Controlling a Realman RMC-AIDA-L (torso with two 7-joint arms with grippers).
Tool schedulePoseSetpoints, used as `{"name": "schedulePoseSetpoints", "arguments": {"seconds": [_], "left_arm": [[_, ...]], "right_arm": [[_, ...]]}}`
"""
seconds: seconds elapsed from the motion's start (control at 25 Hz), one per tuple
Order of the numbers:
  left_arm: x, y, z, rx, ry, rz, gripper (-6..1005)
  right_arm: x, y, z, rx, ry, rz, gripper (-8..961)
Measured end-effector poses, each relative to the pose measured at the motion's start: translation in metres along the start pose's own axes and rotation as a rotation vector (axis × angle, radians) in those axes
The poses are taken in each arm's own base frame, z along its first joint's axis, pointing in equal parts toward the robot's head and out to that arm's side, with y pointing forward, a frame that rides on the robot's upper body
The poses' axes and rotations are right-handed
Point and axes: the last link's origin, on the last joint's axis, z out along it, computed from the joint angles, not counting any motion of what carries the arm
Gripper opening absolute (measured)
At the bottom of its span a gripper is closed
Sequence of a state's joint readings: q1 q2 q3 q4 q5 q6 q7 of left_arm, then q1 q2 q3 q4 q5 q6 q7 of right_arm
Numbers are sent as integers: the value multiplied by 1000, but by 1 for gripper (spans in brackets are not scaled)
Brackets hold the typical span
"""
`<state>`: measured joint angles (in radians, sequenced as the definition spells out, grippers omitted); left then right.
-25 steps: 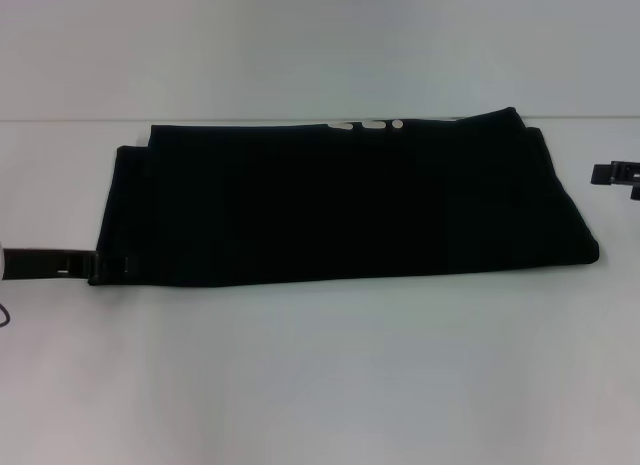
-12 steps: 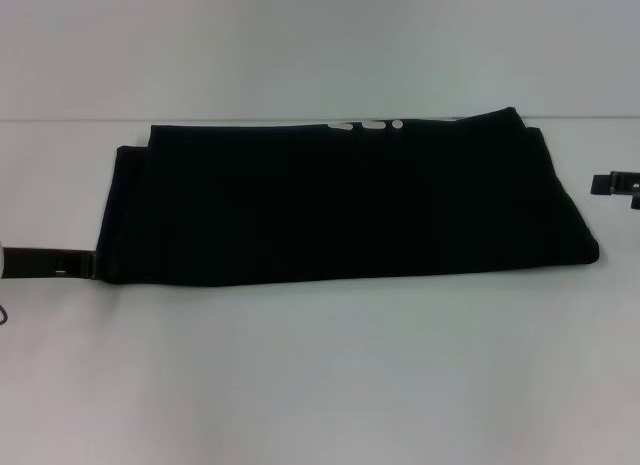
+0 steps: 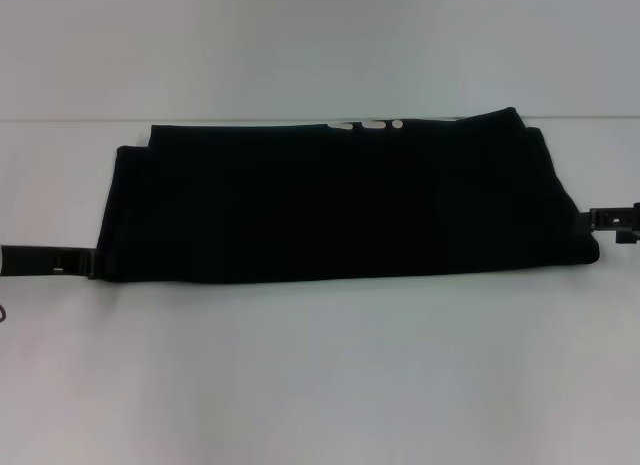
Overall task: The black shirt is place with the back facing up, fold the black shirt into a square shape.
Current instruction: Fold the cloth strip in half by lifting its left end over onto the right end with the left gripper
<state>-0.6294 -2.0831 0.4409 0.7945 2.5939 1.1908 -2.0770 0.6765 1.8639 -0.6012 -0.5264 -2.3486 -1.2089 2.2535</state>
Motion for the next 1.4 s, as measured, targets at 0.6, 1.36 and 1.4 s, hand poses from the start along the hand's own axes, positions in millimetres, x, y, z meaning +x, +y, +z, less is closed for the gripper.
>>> {"name": "schedulePoseSetpoints", "arguments": {"seconds": [0.6,1.36,1.4], "left_arm": [[6,0,1,8,8,12,31],[6,-1,0,9,9,11,61],[6,-1,0,9,9,11,62]], "right_arm": [[7,7,28,22,-9,34,768],[9,3,31,51,-28,50,98],[9,2,31,52,-28,50,60]]}}
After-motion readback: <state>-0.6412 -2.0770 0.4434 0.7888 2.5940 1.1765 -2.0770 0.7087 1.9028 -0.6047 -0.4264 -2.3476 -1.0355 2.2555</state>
